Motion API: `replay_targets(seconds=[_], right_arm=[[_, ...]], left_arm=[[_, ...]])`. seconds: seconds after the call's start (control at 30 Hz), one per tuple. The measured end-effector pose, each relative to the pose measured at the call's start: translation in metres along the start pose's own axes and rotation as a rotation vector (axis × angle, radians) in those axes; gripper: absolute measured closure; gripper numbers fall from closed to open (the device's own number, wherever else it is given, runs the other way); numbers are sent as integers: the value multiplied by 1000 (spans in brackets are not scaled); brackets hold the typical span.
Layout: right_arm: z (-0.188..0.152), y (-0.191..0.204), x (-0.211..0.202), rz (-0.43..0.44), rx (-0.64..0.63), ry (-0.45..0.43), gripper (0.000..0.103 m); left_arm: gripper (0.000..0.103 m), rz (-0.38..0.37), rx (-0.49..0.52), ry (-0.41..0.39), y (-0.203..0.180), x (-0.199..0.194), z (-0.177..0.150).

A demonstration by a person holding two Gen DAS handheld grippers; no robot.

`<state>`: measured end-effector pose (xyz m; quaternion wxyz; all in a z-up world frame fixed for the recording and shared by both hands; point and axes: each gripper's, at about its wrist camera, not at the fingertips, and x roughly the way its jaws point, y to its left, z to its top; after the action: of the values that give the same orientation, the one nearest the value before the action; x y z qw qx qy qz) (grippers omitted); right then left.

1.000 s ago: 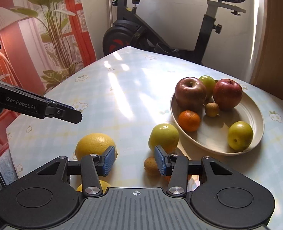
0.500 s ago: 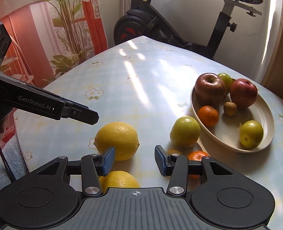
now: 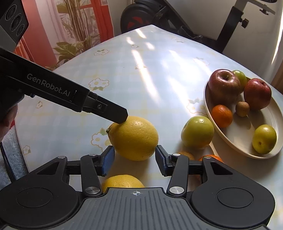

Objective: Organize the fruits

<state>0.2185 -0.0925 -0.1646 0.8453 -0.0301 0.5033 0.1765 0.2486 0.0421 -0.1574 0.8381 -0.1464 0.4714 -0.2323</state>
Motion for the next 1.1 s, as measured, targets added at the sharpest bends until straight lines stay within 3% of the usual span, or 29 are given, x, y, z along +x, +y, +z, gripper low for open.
replay_targets(seconds=[0.37,0.67,1.1], right_arm=[[6,-9,12,11,32,-43,58],[10,-11,14,19,46,-68,58],[6,-26,23,67,109,-69,55]], left_arm=[[75,63,-1,-19,-2,13,22],[74,-33,-104,-5,19,4,17],[74,-62,-128,-14,17,11,19]])
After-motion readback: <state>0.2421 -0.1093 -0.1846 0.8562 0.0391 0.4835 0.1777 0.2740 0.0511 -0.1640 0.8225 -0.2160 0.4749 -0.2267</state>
